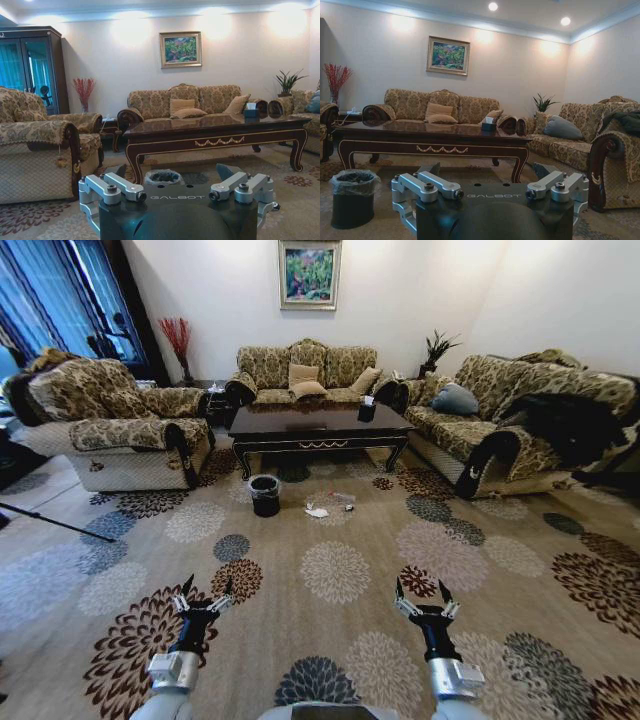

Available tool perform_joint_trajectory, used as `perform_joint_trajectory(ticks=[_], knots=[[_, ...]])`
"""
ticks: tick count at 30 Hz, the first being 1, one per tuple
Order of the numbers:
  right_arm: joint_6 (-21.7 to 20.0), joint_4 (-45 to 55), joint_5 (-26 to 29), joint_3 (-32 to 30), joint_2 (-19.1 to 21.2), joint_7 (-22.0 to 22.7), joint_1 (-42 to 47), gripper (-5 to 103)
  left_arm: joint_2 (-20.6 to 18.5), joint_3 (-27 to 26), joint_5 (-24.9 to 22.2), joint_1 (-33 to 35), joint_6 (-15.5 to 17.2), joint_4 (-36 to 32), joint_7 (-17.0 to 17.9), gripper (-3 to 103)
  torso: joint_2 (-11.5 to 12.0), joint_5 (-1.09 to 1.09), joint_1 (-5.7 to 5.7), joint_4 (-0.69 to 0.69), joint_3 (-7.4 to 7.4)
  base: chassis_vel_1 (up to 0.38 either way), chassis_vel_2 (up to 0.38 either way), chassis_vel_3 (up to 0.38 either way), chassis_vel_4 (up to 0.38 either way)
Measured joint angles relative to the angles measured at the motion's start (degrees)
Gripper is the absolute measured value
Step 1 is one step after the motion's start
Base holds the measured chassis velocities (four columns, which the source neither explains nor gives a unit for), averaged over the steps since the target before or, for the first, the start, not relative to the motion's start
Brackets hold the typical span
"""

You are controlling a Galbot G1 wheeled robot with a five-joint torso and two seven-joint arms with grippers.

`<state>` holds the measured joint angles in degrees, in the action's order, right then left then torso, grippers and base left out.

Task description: Move to the front of the table and pick up the trash from the floor, then place it into the trash bin.

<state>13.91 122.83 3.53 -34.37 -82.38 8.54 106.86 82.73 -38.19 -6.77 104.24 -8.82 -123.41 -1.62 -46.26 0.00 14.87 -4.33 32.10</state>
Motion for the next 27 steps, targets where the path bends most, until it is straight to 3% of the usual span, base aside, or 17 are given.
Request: perform_joint_trajectory(ticks=[10, 19, 27], knots=[[1.19, 1.57, -2.01, -1.32, 0.03, -2.30, 0.37, 100, -0.67, -1.05, -0.41, 0.11, 0.39, -0.79, -0.50, 100, 2.47, -0.01, -1.06, 0.00, -1.42, 0.000, 0.000, 0.000, 0.000], [-0.55, 0.77, 2.31, -4.71, 4.74, 0.30, -0.82, 100, -8.11, -6.69, -7.08, -3.03, 2.00, 2.17, -0.78, 100, 4.99, 0.00, -2.13, -0.01, -2.84, 0.000, 0.000, 0.000, 0.000], [-1.24, 0.44, 2.92, -5.72, 6.61, 0.63, -1.08, 100, -10.48, -8.41, -9.58, -2.54, 2.03, 2.06, -1.16, 100, 6.76, 0.00, -2.85, 0.00, -3.90, 0.000, 0.000, 0.000, 0.000]])
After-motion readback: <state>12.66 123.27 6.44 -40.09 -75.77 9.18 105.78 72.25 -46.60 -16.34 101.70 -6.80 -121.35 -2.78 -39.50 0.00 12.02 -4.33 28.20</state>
